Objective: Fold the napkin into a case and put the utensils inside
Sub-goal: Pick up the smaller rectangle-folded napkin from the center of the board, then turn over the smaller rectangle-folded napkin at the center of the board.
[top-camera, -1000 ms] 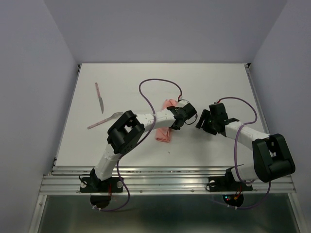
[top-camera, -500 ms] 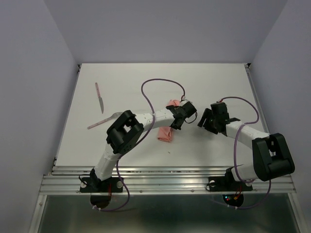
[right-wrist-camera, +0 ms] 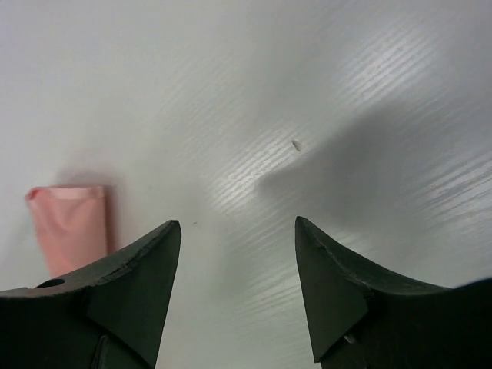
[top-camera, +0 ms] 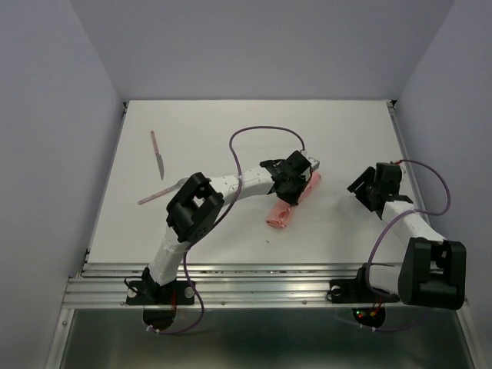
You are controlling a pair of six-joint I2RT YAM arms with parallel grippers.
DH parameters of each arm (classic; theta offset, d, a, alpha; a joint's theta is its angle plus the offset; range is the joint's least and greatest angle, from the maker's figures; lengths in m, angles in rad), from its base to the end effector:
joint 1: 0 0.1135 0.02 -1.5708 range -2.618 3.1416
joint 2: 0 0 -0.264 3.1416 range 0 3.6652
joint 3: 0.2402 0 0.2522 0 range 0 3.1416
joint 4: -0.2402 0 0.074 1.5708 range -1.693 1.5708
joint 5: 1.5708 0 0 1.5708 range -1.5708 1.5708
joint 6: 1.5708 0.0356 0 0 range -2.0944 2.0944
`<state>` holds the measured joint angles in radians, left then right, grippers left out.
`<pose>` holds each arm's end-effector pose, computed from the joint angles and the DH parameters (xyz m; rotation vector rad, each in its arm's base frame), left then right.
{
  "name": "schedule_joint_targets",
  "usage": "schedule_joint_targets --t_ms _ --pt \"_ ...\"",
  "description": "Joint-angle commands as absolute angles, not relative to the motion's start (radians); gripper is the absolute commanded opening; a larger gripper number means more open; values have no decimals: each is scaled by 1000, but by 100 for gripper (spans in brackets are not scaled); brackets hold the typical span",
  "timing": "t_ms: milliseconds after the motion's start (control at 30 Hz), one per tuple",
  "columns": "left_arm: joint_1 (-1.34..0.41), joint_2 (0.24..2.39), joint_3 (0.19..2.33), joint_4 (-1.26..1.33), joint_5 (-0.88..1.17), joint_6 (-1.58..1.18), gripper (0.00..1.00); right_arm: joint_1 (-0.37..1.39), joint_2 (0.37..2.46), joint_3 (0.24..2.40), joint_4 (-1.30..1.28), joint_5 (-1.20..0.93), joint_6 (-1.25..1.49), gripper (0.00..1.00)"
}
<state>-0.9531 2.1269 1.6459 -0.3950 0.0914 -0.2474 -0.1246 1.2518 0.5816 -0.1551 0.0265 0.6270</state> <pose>0.2721 -0.3886 0.1935 0.9205 2.3773 -0.6175 0.2388 -0.0309 0.1785 0.8945 2.2331 0.2029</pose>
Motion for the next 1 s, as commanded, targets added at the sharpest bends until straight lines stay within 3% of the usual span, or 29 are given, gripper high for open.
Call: schedule_joint_targets --t_ms 0,700,967 --pt "-943 2045 1710 -322 314 -222 0 -130 1175 584 -147 29 663 67" --pt "-793 2193 1678 52 900 -376 0 -140 1106 649 -227 26 638 73" --pt "-723 2220 1634 130 957 -400 0 -140 1115 657 -232 29 635 73"
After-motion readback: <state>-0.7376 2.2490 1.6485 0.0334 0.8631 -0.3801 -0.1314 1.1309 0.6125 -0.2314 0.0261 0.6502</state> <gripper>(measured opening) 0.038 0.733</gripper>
